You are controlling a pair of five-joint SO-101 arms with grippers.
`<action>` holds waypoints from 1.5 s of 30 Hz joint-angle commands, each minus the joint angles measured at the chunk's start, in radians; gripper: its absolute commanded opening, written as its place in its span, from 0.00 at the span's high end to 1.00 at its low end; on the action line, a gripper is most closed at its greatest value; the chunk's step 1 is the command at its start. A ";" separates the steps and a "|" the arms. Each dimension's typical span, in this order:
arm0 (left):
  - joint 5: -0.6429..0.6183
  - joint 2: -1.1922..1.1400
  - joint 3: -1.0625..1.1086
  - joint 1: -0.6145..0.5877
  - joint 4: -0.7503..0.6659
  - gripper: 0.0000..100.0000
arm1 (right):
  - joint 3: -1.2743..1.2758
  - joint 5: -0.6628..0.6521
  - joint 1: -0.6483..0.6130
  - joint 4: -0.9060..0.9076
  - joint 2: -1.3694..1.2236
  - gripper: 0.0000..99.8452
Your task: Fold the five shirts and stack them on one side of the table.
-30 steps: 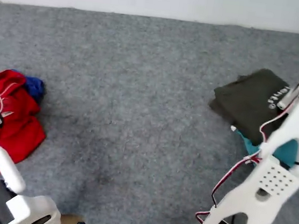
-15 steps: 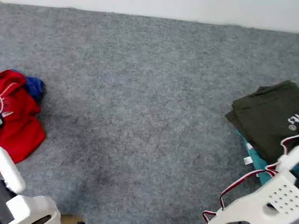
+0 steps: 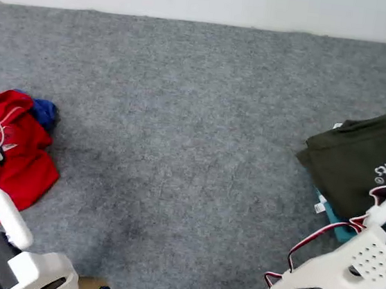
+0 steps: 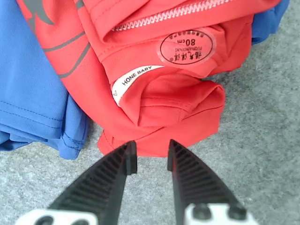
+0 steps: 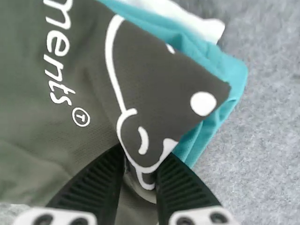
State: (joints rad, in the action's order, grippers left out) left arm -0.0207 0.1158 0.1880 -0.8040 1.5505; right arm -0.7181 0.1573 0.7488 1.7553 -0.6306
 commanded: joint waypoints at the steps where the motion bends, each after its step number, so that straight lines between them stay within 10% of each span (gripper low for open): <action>1: 0.002 0.048 -0.005 0.008 -0.005 0.88 | 0.006 0.008 0.016 0.039 0.053 0.99; 10: 0.002 0.046 -0.004 0.008 -0.005 0.88 | 0.006 -0.103 0.111 0.041 0.059 0.97; 18: 0.002 0.044 -0.004 0.008 -0.005 0.88 | 0.051 -0.183 0.124 0.041 0.053 0.69; 27: 0.002 0.044 -0.004 0.008 -0.005 0.88 | 0.063 -0.275 0.140 0.045 0.211 0.68; 35: 0.002 0.043 -0.004 0.008 -0.006 0.88 | 0.186 -0.270 -0.153 0.033 0.539 0.68; 45: 0.002 0.041 -0.004 0.008 -0.005 0.88 | 0.416 -0.269 -0.386 -0.091 0.351 0.68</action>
State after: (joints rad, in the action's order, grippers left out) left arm -0.0207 0.1158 0.1880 -0.8040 1.5505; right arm -0.3115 -0.1036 0.3867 1.7001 -0.2486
